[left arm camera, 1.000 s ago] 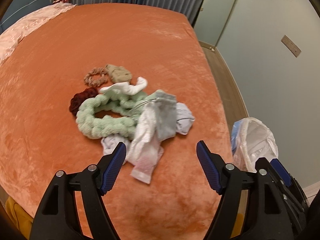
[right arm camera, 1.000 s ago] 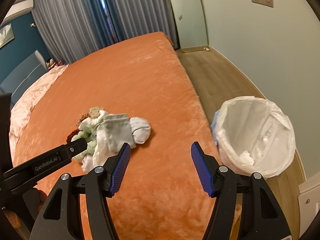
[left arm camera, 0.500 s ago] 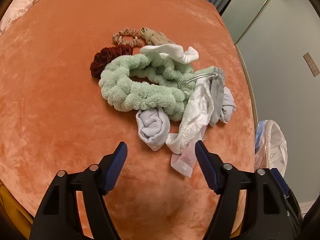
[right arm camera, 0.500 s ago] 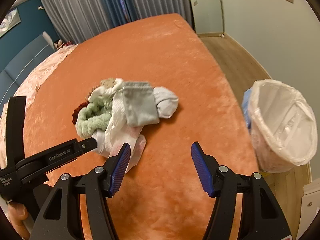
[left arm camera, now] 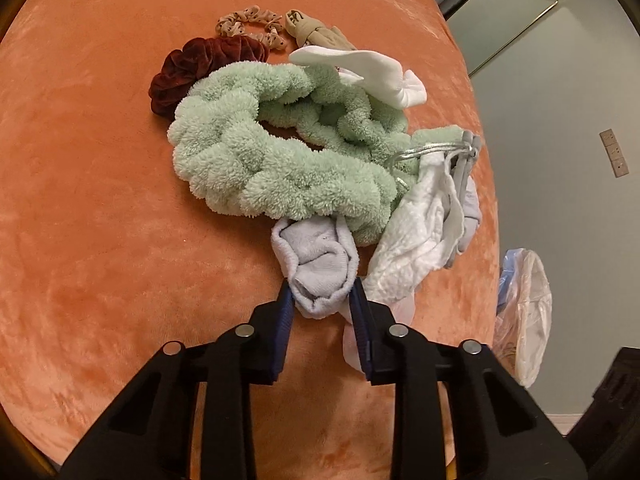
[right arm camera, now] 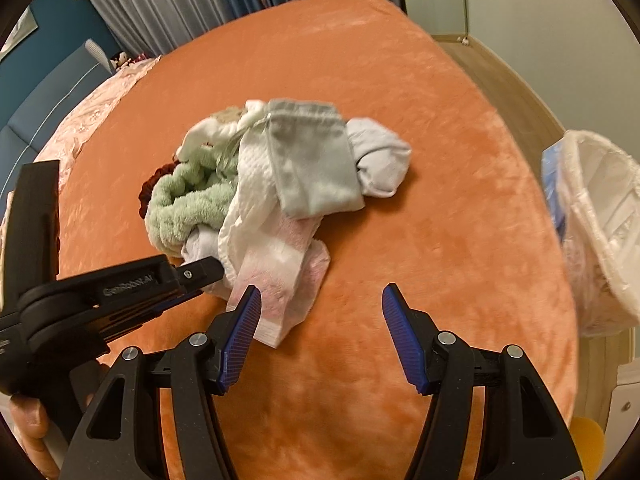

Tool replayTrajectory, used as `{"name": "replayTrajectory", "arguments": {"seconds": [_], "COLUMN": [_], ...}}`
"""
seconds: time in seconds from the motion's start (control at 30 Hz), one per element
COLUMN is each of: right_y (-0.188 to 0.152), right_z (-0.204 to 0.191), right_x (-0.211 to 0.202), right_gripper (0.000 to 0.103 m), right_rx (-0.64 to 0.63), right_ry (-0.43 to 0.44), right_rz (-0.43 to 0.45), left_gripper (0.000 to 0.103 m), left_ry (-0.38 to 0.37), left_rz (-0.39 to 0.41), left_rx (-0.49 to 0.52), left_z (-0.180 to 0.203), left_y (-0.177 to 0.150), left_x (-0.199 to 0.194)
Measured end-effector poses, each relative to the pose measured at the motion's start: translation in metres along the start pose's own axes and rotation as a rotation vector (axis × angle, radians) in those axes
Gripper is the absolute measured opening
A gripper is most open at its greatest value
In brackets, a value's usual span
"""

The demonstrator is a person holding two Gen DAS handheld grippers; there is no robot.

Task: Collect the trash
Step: 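Grasp the white-pink wet wipe with the right tool, then carry the wipe with the right tool over the bin and release it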

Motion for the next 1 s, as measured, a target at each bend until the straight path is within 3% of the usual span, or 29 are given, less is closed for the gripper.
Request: {"name": "replayTrajectory", "arguments": {"seconds": [0.23, 0.33, 0.4, 0.47, 0.67, 1.0], "right_y": [-0.007, -0.009, -0.012, -0.013, -0.007, 0.022], "right_z": [-0.019, -0.025, -0.03, -0.031, -0.03, -0.027], "right_x": [0.03, 0.041, 0.045, 0.046, 0.025, -0.06], "right_gripper": [0.054, 0.042, 0.023, 0.015, 0.011, 0.01], "right_rx": [0.015, 0.017, 0.013, 0.015, 0.021, 0.03], "right_ry": [0.054, 0.08, 0.097, 0.107, 0.133, 0.171], "right_rz": [-0.058, -0.086, -0.103, -0.11, -0.071, 0.113], "left_gripper": [0.021, 0.021, 0.021, 0.021, 0.02, 0.019], "left_ry": [-0.003, 0.005, 0.009, 0.021, 0.029, -0.007], "left_rz": [-0.005, -0.002, -0.002, 0.002, 0.033, 0.15], "left_rx": [0.044, 0.055, 0.06, 0.074, 0.094, 0.161], "left_z": [-0.006, -0.008, -0.008, -0.006, 0.006, 0.045], "left_y": [-0.001, -0.001, 0.0, -0.001, -0.002, 0.004], "left_x": [-0.003, -0.007, -0.008, -0.009, -0.022, -0.081]}}
Point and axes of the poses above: each gripper's, at about its wrist camera, not at the fingertips, and x roughly the way its jaws point, z to its right, y to its top, the point moved 10 cm from there along x, roughly the way its jaws point, and after that the axes turned 4 degrees about y, right-handed, at the moved point
